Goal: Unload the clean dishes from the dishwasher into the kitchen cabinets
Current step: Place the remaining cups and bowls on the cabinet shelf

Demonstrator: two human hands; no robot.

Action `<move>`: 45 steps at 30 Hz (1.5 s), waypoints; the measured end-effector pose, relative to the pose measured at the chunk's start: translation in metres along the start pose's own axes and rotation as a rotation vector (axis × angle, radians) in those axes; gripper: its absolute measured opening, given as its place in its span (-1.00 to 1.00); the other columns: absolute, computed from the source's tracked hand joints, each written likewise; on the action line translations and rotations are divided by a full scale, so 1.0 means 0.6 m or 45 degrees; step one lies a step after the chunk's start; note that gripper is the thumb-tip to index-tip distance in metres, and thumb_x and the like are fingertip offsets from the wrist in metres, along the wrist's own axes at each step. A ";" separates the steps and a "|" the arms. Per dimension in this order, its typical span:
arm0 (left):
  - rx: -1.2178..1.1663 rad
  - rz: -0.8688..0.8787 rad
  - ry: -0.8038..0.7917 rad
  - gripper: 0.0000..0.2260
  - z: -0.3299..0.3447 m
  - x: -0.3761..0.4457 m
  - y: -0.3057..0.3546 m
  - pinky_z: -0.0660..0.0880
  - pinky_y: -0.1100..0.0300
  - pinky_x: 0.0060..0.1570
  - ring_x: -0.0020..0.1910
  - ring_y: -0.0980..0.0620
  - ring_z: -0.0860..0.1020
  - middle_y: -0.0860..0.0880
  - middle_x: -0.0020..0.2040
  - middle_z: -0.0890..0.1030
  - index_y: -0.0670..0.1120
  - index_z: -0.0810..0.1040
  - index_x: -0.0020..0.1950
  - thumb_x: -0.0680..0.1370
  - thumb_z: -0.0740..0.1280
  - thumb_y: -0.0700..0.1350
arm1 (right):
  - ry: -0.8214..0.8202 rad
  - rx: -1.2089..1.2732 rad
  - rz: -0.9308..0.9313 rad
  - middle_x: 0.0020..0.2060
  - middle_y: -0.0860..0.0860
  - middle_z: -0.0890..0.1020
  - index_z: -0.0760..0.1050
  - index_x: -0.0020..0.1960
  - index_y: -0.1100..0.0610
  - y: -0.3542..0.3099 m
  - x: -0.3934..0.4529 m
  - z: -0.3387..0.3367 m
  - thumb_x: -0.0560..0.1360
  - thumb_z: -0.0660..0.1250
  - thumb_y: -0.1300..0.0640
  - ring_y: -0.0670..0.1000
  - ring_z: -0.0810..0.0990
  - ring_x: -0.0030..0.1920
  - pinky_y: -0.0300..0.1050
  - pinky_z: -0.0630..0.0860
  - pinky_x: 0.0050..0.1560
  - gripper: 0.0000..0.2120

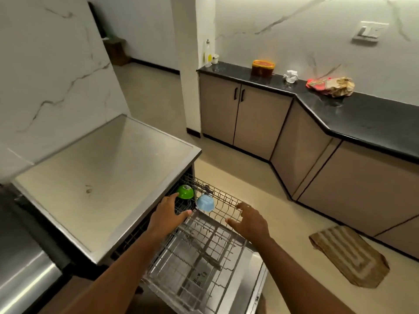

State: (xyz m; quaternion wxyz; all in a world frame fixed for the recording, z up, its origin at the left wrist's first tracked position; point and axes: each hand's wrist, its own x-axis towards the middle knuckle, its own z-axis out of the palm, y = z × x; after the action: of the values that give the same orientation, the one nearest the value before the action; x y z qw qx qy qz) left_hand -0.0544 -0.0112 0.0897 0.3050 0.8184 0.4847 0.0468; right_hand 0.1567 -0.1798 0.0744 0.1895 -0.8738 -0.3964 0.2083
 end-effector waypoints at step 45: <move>-0.231 -0.332 0.365 -0.30 0.411 0.580 -0.259 0.44 -0.11 0.30 0.44 -0.25 0.31 -0.22 0.49 0.27 -0.12 0.37 0.43 0.34 0.56 -0.25 | 0.024 0.232 0.003 0.39 0.13 0.38 0.16 0.55 -0.17 0.096 0.464 0.558 0.44 0.41 -0.26 0.13 0.42 0.35 0.10 0.51 0.27 -0.22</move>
State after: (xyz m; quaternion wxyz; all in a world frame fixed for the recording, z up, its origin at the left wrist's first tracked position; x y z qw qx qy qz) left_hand 0.1014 0.2160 -0.2710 0.3090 0.7029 0.6188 0.1662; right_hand 0.1867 0.0550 -0.2953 0.2718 -0.8553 -0.3729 0.2357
